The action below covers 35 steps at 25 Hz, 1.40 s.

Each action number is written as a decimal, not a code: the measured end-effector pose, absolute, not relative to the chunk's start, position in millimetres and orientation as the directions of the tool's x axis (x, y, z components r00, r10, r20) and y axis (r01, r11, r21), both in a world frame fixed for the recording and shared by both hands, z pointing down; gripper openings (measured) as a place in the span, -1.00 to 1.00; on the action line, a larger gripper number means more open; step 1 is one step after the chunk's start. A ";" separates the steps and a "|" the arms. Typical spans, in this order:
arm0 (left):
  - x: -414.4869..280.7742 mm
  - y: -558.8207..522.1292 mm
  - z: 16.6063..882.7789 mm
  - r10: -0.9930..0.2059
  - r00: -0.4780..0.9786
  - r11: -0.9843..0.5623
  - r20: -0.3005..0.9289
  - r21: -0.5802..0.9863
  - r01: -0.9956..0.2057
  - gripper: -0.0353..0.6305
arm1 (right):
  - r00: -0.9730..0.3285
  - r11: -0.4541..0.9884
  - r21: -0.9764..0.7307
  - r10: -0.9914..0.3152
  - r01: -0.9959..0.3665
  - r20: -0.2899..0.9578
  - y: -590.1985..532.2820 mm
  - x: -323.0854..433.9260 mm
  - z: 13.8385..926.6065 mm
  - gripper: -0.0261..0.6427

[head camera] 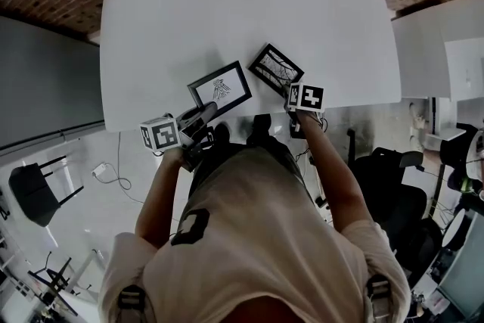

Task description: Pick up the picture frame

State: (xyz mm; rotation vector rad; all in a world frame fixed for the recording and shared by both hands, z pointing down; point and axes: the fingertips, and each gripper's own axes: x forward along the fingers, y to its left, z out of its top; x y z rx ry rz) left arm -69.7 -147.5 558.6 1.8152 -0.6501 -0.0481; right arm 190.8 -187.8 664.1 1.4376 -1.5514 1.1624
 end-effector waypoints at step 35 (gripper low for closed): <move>-73.5 -111.6 552.6 -0.302 0.922 -0.246 0.241 0.915 -0.320 -0.83 | -0.045 -0.332 -0.200 -0.421 -0.922 0.906 -135.2 202.7 663.3 -0.20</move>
